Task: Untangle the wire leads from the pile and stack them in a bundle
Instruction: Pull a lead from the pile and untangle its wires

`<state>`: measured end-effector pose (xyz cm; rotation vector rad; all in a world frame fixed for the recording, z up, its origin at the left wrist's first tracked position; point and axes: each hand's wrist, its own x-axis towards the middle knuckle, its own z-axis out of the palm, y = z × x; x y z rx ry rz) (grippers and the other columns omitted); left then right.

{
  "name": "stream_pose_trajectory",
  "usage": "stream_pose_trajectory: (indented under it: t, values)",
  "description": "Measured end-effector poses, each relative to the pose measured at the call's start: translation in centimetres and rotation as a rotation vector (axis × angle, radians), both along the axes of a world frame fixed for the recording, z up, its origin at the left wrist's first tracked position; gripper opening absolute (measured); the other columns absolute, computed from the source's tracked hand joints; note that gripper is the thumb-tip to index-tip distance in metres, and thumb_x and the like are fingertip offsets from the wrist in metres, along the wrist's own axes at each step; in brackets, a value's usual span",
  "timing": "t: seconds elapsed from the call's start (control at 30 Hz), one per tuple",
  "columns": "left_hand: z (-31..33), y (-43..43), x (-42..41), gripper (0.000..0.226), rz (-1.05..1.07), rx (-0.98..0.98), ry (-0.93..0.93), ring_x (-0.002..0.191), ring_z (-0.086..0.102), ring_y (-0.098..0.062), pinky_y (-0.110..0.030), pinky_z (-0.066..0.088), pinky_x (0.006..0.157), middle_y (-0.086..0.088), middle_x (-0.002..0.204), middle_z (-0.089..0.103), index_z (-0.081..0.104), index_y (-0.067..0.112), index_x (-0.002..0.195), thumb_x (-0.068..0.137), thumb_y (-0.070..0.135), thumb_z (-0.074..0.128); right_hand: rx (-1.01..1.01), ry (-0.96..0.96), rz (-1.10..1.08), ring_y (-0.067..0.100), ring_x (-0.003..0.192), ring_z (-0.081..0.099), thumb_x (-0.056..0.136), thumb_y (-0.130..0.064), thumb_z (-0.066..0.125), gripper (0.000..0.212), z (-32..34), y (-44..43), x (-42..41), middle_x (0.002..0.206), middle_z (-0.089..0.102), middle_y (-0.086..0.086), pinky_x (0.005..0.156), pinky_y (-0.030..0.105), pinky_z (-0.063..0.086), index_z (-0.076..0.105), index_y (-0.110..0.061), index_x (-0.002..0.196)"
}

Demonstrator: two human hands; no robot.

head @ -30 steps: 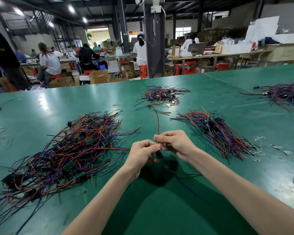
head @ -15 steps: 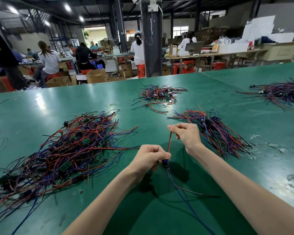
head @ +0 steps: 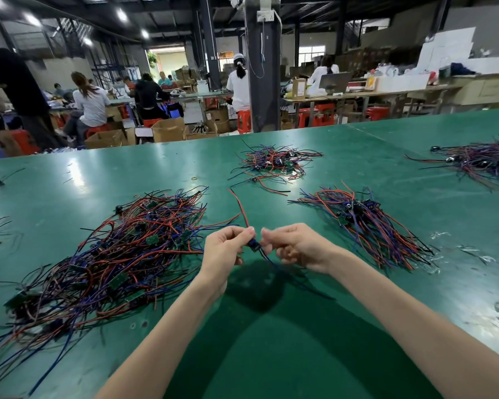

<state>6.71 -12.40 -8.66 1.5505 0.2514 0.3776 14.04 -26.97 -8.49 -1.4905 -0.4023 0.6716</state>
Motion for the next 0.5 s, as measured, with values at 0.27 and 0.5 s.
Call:
stream_pose_trajectory:
  t: [0.27, 0.5]
  values:
    - [-0.5, 0.7, 0.5, 0.014, 0.106, -0.042, -0.016, 0.044, 0.044, 0.004, -0.014, 0.037, 0.043, 0.016, 0.050, 0.056, 0.067, 0.018, 0.073, 0.086, 0.021, 0.067, -0.019, -0.146, 0.063, 0.005, 0.041, 0.042, 0.085, -0.008, 0.067, 0.010, -0.1, 1.0, -1.9, 0.060, 0.064, 0.000, 0.037, 0.013, 0.032, 0.066, -0.006, 0.075]
    - [-0.3, 0.7, 0.5, 0.005, -0.113, -0.225, -0.005, 0.061, 0.056, -0.007, -0.019, 0.046, 0.051, 0.004, 0.076, 0.067, 0.066, 0.021, 0.084, 0.089, 0.022, 0.063, 0.013, -0.188, -0.036, 0.003, 0.035, 0.038, 0.086, -0.003, 0.063, 0.013, -0.3, 2.0, -2.1, 0.057, 0.061, 0.001, 0.034, 0.013, 0.029, 0.065, -0.008, 0.074]
